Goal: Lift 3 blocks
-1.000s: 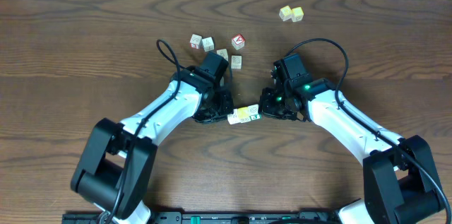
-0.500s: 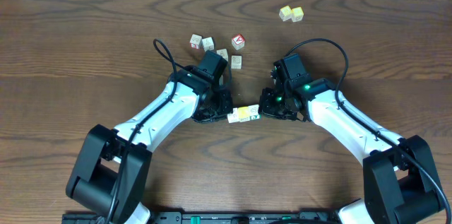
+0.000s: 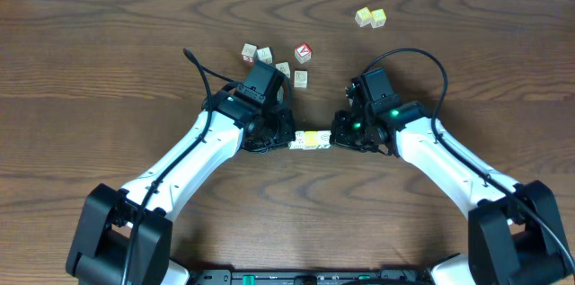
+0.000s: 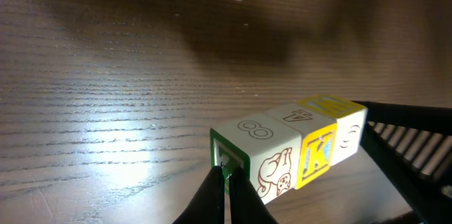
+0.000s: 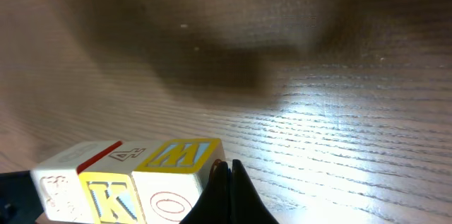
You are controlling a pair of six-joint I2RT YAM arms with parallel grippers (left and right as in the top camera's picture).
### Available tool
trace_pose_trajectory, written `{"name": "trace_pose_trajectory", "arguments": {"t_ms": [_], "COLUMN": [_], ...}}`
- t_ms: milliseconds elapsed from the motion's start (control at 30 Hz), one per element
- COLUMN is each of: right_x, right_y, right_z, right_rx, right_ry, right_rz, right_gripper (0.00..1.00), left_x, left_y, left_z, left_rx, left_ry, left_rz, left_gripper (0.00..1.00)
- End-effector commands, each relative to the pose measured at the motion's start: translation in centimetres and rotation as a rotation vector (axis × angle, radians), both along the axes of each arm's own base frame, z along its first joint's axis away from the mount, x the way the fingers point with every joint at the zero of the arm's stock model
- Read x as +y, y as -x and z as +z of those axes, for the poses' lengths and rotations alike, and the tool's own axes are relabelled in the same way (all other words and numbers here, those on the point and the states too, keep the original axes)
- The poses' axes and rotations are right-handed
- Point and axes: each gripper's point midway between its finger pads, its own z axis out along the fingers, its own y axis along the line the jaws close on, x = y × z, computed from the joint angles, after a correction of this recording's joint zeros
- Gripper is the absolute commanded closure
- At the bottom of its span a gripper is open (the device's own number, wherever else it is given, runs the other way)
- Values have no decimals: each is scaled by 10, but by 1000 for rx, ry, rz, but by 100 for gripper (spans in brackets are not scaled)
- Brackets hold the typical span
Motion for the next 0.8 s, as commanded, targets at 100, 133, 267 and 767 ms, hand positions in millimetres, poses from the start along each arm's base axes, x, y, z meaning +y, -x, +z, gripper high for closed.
{"name": "trace_pose_trajectory", "arguments": {"t_ms": [100, 133, 267, 767], "right_x": [34, 35, 37, 42], "right_y": [12, 13, 15, 17], "right_z": [43, 43, 44, 52], "right_rx": [-34, -27, -18, -22], "right_ry": [-188, -196, -210, -247], "right_rz": [104, 105, 109, 127], "right_gripper": [99, 99, 99, 99], "left_x": [-22, -22, -25, -29], "left_y": [9, 9, 10, 10], "left_z": [12, 13, 21, 29], "left_rx": [26, 26, 19, 13], "left_ry": [103, 105, 132, 160], "left_rz": [-43, -41, -49, -56], "left_gripper": [93, 93, 93, 93]}}
